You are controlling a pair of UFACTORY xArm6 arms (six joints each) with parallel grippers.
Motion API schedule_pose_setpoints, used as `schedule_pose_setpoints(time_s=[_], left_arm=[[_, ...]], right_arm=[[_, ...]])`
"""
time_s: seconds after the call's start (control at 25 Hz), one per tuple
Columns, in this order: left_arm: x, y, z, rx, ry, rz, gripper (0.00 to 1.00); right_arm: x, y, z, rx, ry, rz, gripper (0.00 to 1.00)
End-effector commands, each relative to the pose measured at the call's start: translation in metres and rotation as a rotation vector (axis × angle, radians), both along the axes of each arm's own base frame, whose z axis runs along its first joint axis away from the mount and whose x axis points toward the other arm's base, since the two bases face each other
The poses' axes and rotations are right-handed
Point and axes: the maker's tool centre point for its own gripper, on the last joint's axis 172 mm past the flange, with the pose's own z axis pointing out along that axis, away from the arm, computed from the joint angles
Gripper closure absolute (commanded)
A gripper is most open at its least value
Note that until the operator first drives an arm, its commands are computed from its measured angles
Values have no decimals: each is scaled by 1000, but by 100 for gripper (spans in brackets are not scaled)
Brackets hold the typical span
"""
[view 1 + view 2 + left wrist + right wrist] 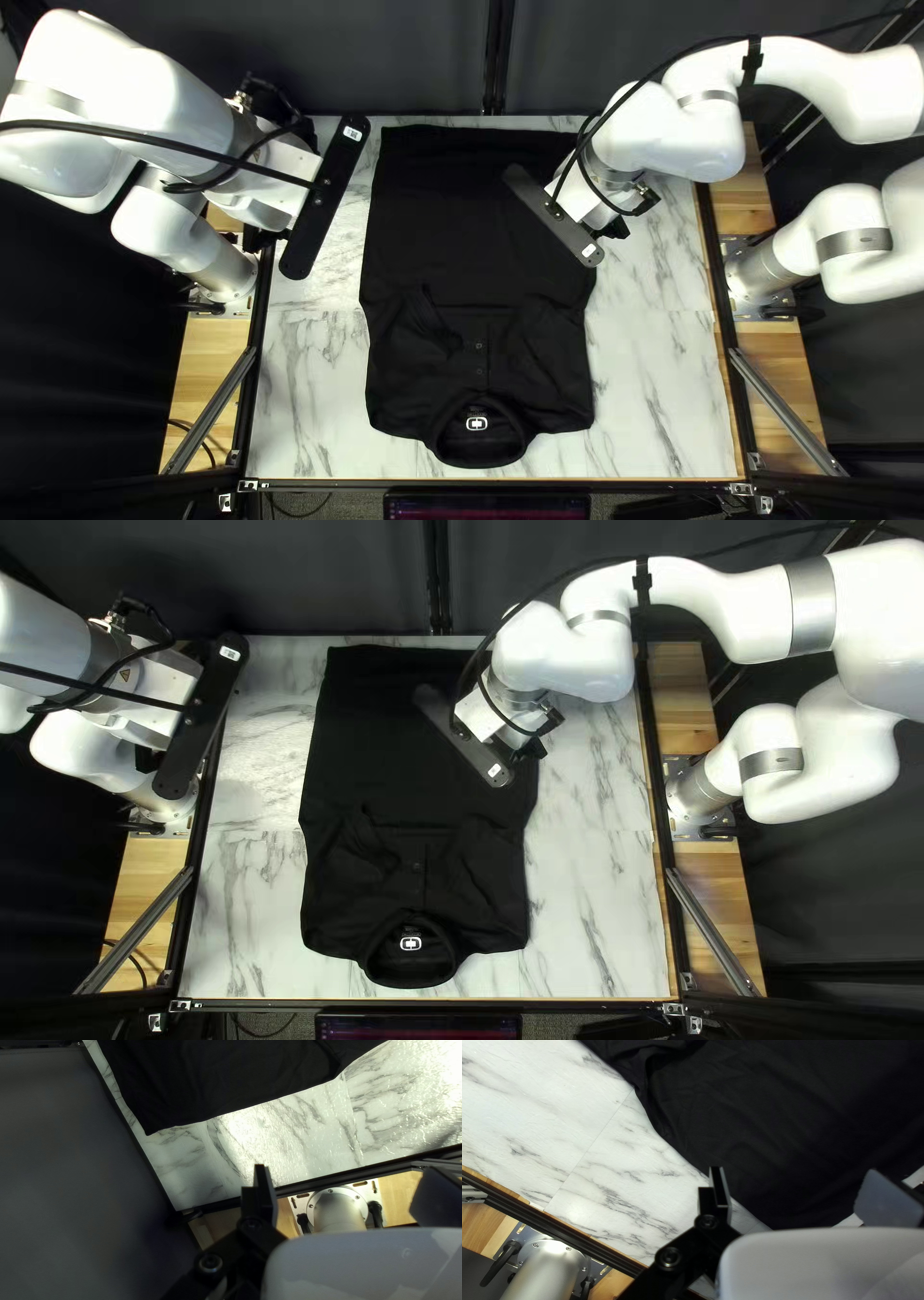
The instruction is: Fold t-shirt
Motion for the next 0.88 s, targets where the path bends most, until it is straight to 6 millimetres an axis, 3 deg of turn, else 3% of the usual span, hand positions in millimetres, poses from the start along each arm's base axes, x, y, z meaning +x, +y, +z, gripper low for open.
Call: schedule_pose_setpoints(time_s=[0.04,0.32,0.44,0.56,0.68,0.88], left_arm=[[12,-25,-6,14,1,-51,0],[26,-107,-45,38,13,-129,0],[25,-148,-73,52,17,-140,0],[25,-187,-117,79,29,-119,0],[28,-206,-148,97,36,-79,0],[41,-230,-181,90,36,-20,0]], right_arm=[[2,23,-5,-10,9,27,0],[6,92,-20,-28,20,59,0],[-1,118,-33,-37,24,54,0],[-15,144,-58,-47,25,22,0],[-25,161,-79,-48,19,-23,0],[-31,194,-104,-35,-23,-138,0]])
